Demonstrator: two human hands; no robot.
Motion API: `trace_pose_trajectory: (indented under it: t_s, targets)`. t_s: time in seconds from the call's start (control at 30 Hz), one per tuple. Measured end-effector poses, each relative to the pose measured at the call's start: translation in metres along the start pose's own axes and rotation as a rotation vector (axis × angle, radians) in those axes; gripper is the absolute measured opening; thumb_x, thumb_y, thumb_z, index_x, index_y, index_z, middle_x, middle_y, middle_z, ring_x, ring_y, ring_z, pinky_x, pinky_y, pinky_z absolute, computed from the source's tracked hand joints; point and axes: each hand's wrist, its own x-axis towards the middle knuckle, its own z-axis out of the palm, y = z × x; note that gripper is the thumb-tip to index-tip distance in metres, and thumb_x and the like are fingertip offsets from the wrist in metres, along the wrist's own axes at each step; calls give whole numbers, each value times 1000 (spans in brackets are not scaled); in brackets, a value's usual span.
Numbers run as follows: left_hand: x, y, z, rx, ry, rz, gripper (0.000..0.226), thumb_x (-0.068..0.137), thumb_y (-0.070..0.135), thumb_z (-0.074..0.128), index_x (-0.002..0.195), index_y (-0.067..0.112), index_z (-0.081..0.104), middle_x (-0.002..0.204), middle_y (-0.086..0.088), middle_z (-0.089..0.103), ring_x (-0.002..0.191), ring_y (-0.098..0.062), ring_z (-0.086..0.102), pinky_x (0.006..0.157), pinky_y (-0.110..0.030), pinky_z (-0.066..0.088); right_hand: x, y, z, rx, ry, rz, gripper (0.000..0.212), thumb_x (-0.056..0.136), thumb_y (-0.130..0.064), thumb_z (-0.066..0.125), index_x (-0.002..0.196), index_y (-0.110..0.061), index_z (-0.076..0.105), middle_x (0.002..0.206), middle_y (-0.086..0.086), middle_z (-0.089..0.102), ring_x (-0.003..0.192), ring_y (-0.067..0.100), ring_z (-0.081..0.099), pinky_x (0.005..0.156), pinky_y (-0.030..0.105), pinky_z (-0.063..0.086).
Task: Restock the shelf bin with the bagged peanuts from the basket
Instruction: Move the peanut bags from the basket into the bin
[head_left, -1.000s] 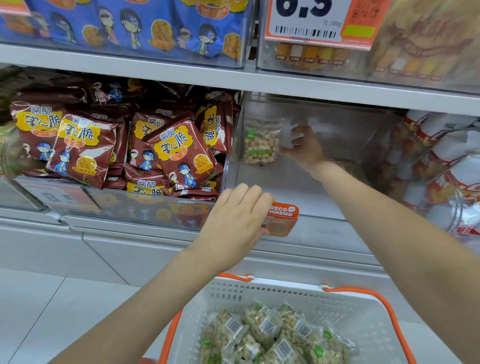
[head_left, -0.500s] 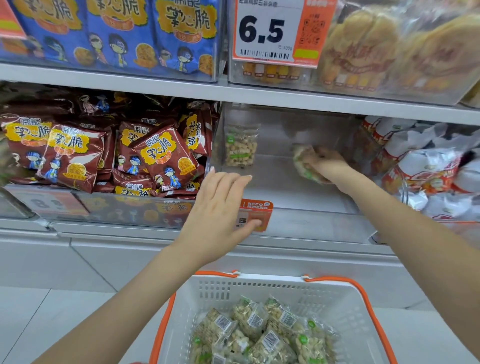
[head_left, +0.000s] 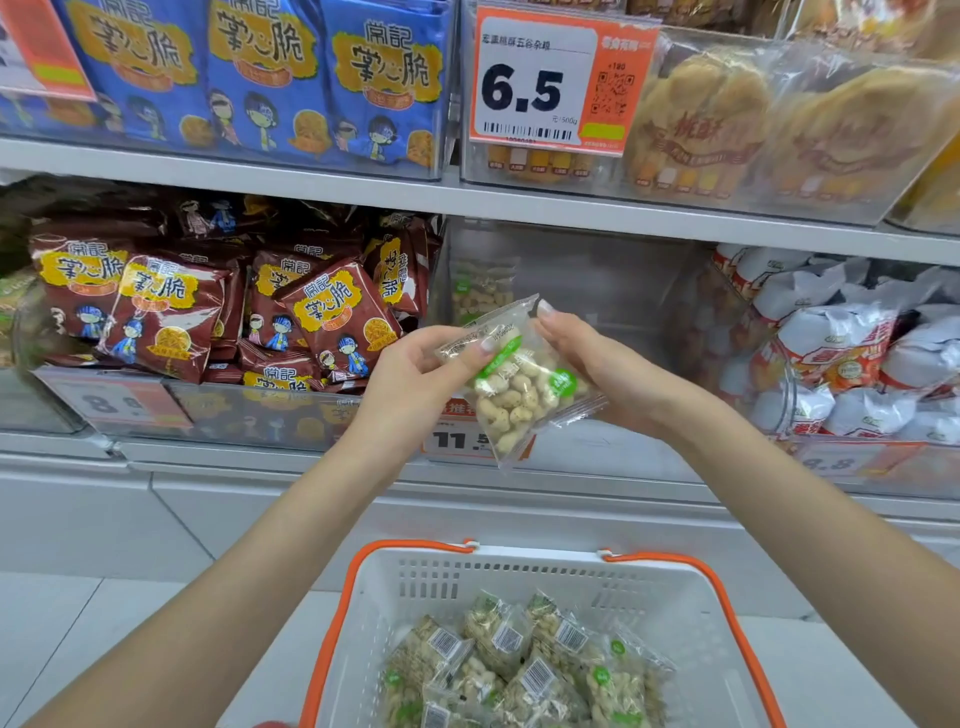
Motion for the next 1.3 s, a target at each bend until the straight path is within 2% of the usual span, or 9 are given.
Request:
trace_pose_trajectory:
  t_s: [0.17, 0.33, 0.47, 0.63, 0.73, 0.83, 0.93, 1.07, 1.3]
  targets:
    - [0, -1, -1, -9, 23, -9, 17, 82, 24, 68, 89, 9, 63, 80, -2, 71, 72, -7, 67, 67, -18, 53, -6, -6, 8, -290, 114, -122, 36, 84, -38, 67, 110, -15, 61, 86, -4, 71, 73, 6, 67, 58, 22, 47]
    - [2, 5, -10, -3, -45, -75, 16, 81, 20, 70, 94, 12, 64, 87, -5, 73, 77, -10, 69, 70, -19, 51, -11, -12, 6, -334, 139, -182, 22, 79, -37, 71, 93, -20, 72, 65, -6, 64, 58, 7, 50, 47, 20, 32]
    - [1, 11, -14, -167, -27, -133, 25, 86, 10, 63, 111, 8, 64, 97, -7, 73, 85, -17, 69, 76, -28, 58, -11, -18, 7, -226, 184, -194, 37, 66, -36, 78, 101, -24, 71, 78, -5, 69, 66, 10, 58, 51, 23, 43]
    - [-7, 3, -16, -526, 37, -282, 16, 91, 4, 53, 106, 2, 58, 99, -13, 70, 85, -21, 68, 77, -32, 59, -9, -12, 17, 50, 179, -140, 56, 61, -30, 81, 112, -15, 64, 105, 7, 72, 99, 27, 68, 91, 47, 53]
    - [-12, -3, -13, -682, -31, -333, 39, 90, 10, 55, 123, -9, 47, 109, -20, 64, 97, -27, 62, 88, -37, 53, -9, -8, 25, 19, 170, -167, 47, 70, -21, 81, 113, -19, 61, 103, 5, 72, 94, 25, 70, 80, 37, 56]
    - [-15, -1, -14, -461, -1, -298, 26, 89, 13, 60, 111, 2, 50, 98, -12, 69, 84, -20, 70, 69, -32, 60, -6, -13, 17, 122, 219, -194, 42, 73, -7, 76, 112, -12, 63, 91, 3, 71, 74, 12, 69, 60, 20, 55]
    - [-15, -2, -18, -105, 64, -209, 25, 86, 18, 67, 103, 10, 51, 102, -7, 65, 77, -19, 72, 61, -33, 60, 6, -14, -6, 162, 336, -188, 42, 72, -1, 75, 109, -13, 60, 92, 4, 68, 71, 10, 67, 54, 19, 52]
    - [-13, -20, -25, 606, 31, 48, 41, 81, 32, 71, 117, 25, 52, 86, 6, 51, 66, -10, 55, 64, -28, 46, 39, -11, -40, -43, 509, -119, 48, 68, 1, 81, 104, -14, 53, 102, 7, 64, 87, 20, 67, 66, 28, 60]
    - [-12, -34, -23, 959, -42, 108, 23, 87, 36, 64, 105, 24, 59, 91, 5, 44, 83, -16, 52, 76, -39, 51, 116, 8, -35, -217, 473, -56, 57, 68, 4, 80, 120, -2, 60, 101, 8, 58, 97, 28, 61, 69, 29, 60]
